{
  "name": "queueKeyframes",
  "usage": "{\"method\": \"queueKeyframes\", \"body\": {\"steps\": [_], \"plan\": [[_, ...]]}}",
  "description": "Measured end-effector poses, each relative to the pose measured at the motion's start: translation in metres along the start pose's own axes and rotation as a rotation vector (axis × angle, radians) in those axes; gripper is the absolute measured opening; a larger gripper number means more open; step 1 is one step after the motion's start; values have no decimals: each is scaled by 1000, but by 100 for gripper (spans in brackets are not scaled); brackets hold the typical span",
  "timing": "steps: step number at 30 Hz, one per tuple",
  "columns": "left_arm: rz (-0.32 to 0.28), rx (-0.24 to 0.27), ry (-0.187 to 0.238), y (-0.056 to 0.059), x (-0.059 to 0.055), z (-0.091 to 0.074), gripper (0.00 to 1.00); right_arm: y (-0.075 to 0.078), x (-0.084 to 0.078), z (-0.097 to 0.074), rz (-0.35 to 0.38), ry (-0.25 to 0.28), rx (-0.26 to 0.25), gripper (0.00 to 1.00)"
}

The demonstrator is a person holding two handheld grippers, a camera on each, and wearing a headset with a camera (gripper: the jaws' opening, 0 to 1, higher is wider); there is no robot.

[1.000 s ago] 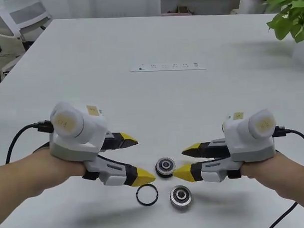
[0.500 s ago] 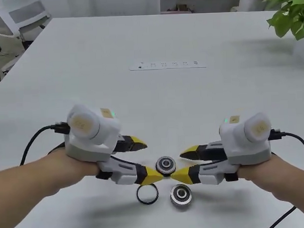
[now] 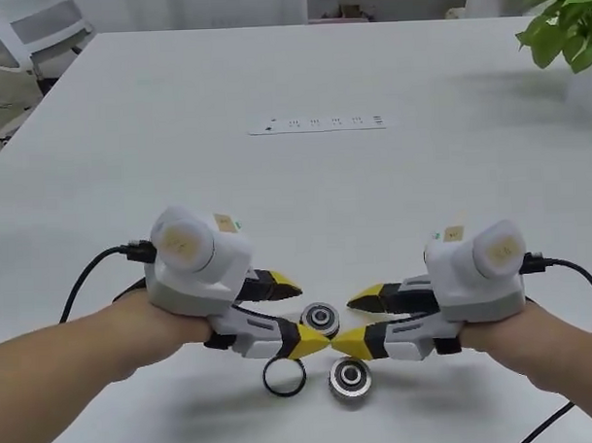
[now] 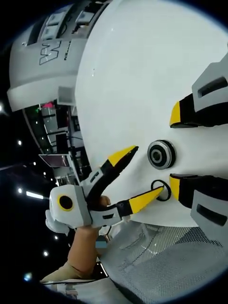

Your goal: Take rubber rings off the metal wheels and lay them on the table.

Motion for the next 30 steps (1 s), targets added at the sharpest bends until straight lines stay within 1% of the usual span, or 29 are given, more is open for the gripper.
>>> {"method": "queueKeyframes", "body": {"steps": [10, 18, 22, 27, 30], "plan": [[-2, -11, -12, 0, -2, 6, 33, 0, -1, 0, 6, 6, -1, 37], [12, -14, -15, 2, -2, 11, 27, 0, -2, 0, 10, 7, -2, 36], [25, -17, -25, 2, -4, 13, 23, 0, -2, 0, 11, 8, -2, 36], [38, 1, -23, 1, -3, 12, 19, 0, 0, 1, 11, 14, 2, 36], [62, 18, -24, 0, -4, 13, 17, 0, 0, 2, 10, 15, 4, 36]]}}
Point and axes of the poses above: the centre of the closed fingertips' face, and the gripper's own axes: z roughly forward along the fingers, y roughly to its right, x roughly out of its top, the point moved 6 cm from there along -z, roughly backward along the fingers, and after that the axes turned 9 degrees about y, right-handed, at the moved point
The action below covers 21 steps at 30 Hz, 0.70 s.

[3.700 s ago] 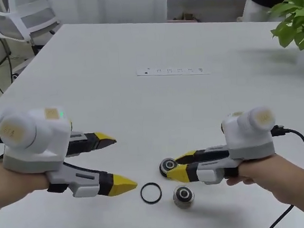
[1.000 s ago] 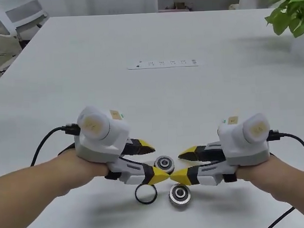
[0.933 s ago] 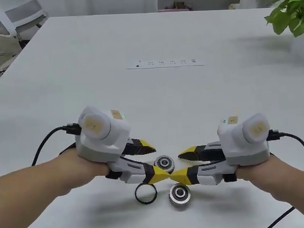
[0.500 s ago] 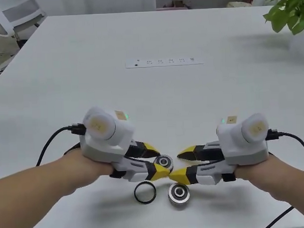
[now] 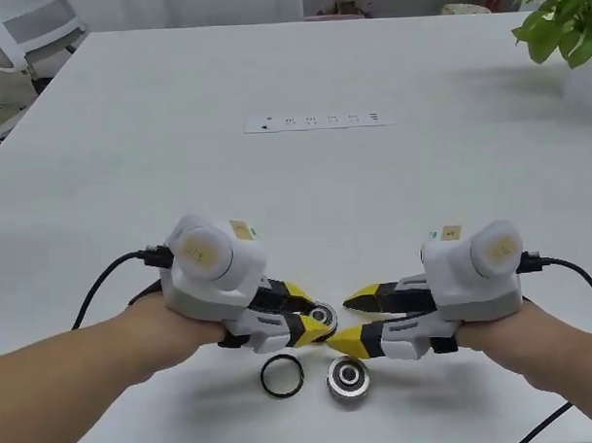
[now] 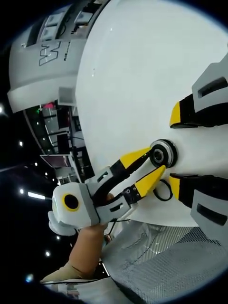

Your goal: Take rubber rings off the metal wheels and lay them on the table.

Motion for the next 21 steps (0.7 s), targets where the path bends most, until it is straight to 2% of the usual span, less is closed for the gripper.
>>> {"method": "queueKeyframes", "body": {"steps": [3, 21], "plan": [[14, 10, 3, 0, -1, 0, 15, -1, 1, 1, -7, 8, 5, 35], [7, 32, 21, -1, -1, 0, 14, -7, 4, 14, -46, 0, 18, 30]]}}
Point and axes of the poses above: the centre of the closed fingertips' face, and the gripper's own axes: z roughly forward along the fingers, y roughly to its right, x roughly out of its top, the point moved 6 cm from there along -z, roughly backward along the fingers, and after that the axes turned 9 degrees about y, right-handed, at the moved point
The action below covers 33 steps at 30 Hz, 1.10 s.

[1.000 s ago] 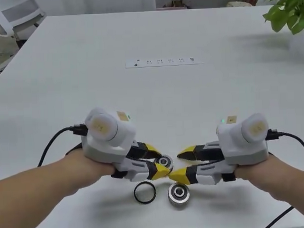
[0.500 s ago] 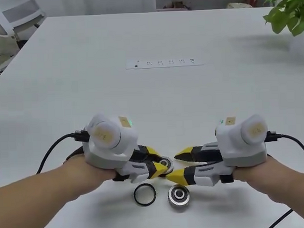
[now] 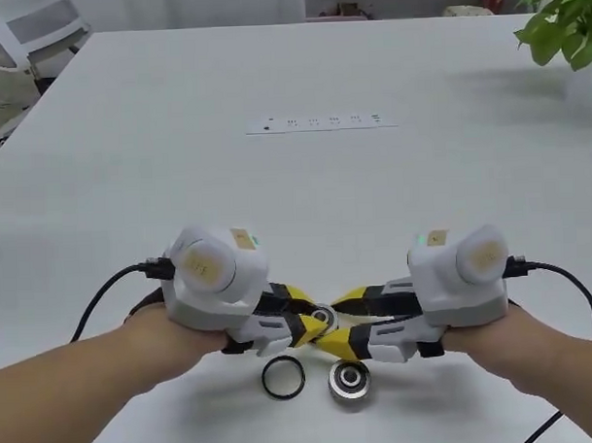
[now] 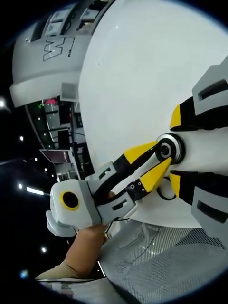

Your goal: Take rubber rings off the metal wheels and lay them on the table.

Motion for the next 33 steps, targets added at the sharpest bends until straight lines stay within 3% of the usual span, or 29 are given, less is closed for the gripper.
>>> {"method": "queueKeyframes", "body": {"steps": [16, 33], "plan": [[0, 2, 3, 0, -1, 0, 14, 2, -3, -2, -51, -25, -20, 22], [-3, 7, 4, 1, -1, 0, 14, 2, -5, -7, -59, -39, -28, 17]]}}
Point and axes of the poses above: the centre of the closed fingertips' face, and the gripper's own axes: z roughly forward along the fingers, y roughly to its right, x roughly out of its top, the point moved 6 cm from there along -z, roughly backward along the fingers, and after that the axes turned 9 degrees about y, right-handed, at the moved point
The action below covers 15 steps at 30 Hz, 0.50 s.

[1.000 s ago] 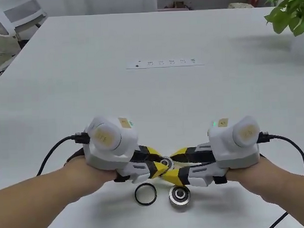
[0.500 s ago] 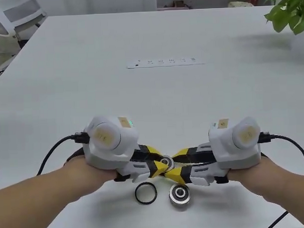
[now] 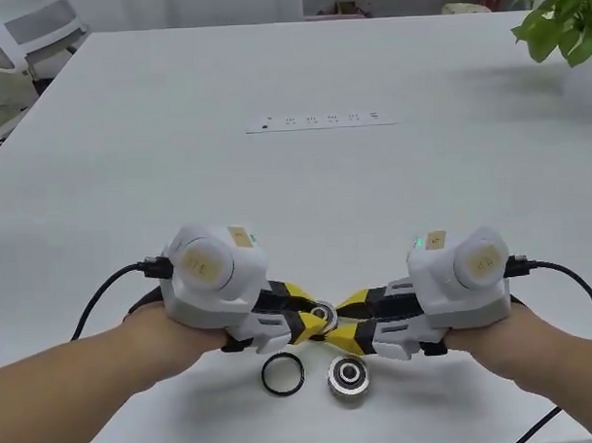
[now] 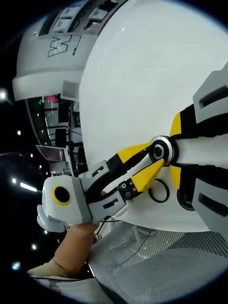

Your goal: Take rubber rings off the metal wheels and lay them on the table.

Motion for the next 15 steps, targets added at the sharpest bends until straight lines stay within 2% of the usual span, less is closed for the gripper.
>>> {"method": "queueKeyframes", "body": {"steps": [15], "plan": [[1, -1, 4, 0, 0, 0, 14, 1, -1, -2, 10, -8, 8, 13]]}}
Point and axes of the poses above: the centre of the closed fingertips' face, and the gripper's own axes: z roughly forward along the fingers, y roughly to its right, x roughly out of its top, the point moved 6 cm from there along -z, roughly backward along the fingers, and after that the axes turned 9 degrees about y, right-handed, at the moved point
